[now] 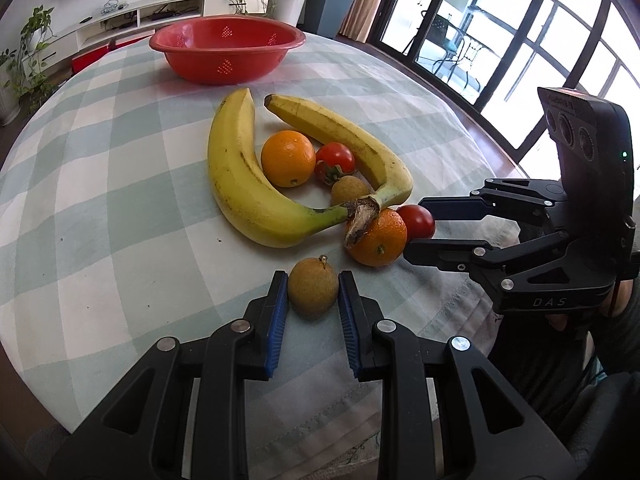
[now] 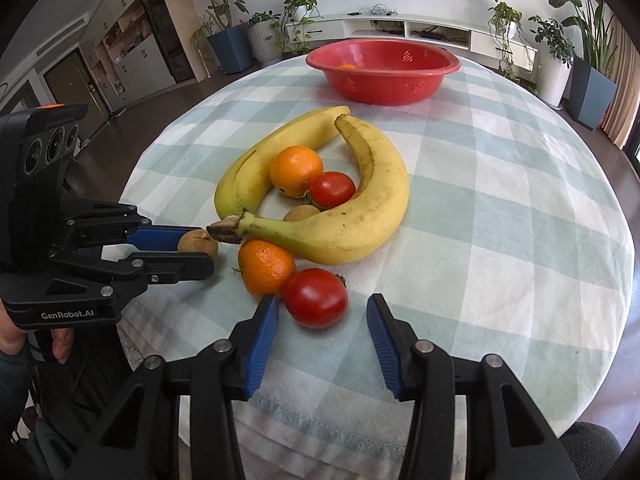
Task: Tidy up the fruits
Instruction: 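Grasp the brown kiwi with the left tool while the right tool grasps a red tomato, then carry the kiwi and tomato into the red basin and open both tools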
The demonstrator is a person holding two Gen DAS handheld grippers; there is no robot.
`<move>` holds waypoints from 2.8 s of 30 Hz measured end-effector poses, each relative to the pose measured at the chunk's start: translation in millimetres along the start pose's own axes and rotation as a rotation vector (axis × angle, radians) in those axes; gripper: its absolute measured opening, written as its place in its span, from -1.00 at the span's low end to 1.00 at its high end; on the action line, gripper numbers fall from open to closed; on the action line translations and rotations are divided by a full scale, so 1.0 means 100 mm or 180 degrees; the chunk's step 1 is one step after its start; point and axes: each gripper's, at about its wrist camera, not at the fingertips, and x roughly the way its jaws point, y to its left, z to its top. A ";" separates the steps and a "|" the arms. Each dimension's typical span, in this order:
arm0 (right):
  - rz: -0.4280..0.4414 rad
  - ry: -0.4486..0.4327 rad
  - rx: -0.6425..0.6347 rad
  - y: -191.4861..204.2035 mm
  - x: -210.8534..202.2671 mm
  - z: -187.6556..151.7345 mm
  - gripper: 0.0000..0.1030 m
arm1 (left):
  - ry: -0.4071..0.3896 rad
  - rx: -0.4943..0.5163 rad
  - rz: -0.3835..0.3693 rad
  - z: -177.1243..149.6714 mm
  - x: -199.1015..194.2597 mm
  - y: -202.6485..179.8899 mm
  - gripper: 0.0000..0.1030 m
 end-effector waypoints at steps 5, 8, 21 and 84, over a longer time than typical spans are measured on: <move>-0.0025 0.0007 -0.0007 -0.01 0.02 0.02 -0.05 | -0.0006 -0.0003 -0.0008 0.00 -0.01 0.00 -0.55; -0.0025 0.0010 -0.0018 -0.01 0.03 0.03 -0.05 | -0.0005 -0.0007 -0.0010 0.00 -0.01 0.01 -0.55; 0.0126 0.0090 -0.0277 -0.01 0.11 0.12 -0.19 | 0.0035 -0.0024 -0.0014 -0.02 0.03 0.01 -0.55; -0.0023 -0.0228 0.0035 -0.96 0.71 2.39 -0.28 | 0.0010 0.0380 0.0505 2.61 0.83 0.77 -0.55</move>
